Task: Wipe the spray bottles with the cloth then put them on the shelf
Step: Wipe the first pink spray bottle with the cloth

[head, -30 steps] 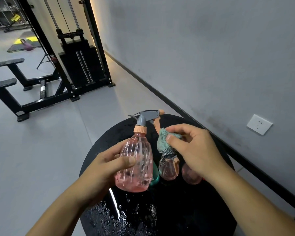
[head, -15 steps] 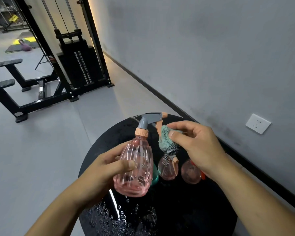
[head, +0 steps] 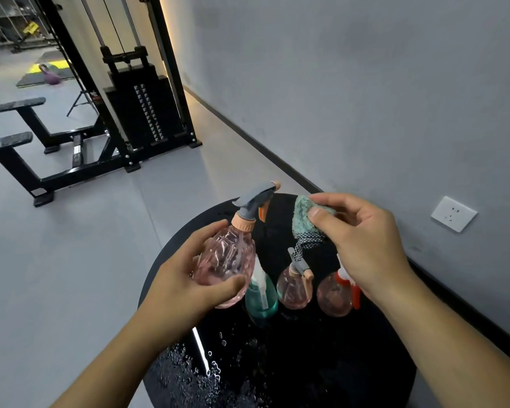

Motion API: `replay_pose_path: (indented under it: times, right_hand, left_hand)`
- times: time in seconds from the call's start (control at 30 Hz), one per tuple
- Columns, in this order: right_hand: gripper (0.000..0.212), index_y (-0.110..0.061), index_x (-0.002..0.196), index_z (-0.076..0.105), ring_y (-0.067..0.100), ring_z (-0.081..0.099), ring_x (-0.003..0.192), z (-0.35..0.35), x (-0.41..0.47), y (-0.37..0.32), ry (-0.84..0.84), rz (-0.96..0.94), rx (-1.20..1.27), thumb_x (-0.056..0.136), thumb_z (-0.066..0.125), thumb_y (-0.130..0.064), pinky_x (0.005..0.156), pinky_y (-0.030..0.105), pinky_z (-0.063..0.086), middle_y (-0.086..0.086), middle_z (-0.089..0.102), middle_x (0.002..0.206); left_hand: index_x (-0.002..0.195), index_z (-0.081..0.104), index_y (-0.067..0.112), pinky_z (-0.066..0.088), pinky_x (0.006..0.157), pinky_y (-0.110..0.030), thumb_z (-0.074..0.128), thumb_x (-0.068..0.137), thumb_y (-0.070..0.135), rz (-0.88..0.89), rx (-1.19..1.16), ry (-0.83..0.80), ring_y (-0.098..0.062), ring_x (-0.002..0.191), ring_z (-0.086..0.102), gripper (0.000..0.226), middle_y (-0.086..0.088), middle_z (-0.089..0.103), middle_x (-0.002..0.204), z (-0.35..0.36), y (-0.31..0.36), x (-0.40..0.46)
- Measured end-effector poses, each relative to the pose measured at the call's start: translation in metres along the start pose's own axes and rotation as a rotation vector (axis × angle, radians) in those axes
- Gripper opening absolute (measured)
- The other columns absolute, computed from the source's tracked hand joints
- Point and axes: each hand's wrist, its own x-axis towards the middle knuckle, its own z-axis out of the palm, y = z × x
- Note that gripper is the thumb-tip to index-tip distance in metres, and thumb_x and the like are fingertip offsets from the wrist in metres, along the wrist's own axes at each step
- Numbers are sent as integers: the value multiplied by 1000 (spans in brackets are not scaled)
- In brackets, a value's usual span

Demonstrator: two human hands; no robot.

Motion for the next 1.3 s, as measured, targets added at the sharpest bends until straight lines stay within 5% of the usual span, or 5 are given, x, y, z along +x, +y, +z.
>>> replay_pose_path:
  times: [0.3, 0.67, 0.87, 1.13, 1.3]
  right_hand:
    - [17, -33, 101, 79, 0, 73, 94, -3, -1, -6, 33, -108, -52, 94, 74, -18, 77, 13, 55, -15, 78, 97]
    - [19, -29, 101, 81, 1, 67, 104, 1, -15, -21, -231, -341, -365, 92, 75, -13, 84, 9, 49, -20, 70, 104]
    - [18, -27, 109, 79, -12, 60, 101, -8, -4, -7, -30, -260, -453, 97, 69, -19, 76, -3, 42, -18, 68, 108]
    - [20, -24, 107, 80, 4, 66, 108, 9, -24, -15, -195, -441, -416, 93, 74, -12, 89, 7, 46, -17, 68, 109]
    - [19, -22, 107, 80, -2, 64, 105, 2, -18, -12, -98, -428, -434, 93, 74, -12, 86, 2, 43, -15, 68, 108]
  left_hand:
    - [133, 61, 61, 62, 92, -30, 97, 71, 21, 127, 237, -82, -6, 114, 71, 82, 21, 67, 131, -1, -6, -2]
    - [133, 61, 63, 61, 77, -27, 97, 72, 26, 211, 374, -133, -6, 95, 73, 80, 24, 64, 134, 0, -5, -3]
    - [130, 64, 59, 65, 80, -31, 99, 69, 19, 165, 306, -136, -10, 98, 78, 81, 22, 72, 123, 2, -6, -2]
    - [129, 64, 59, 62, 87, -28, 98, 69, 28, 187, 350, -100, -3, 108, 72, 76, 26, 70, 126, 4, -8, -1]
    - [128, 64, 60, 65, 82, -33, 98, 70, 25, 169, 305, -105, -9, 96, 78, 76, 24, 74, 120, 2, -5, -3]
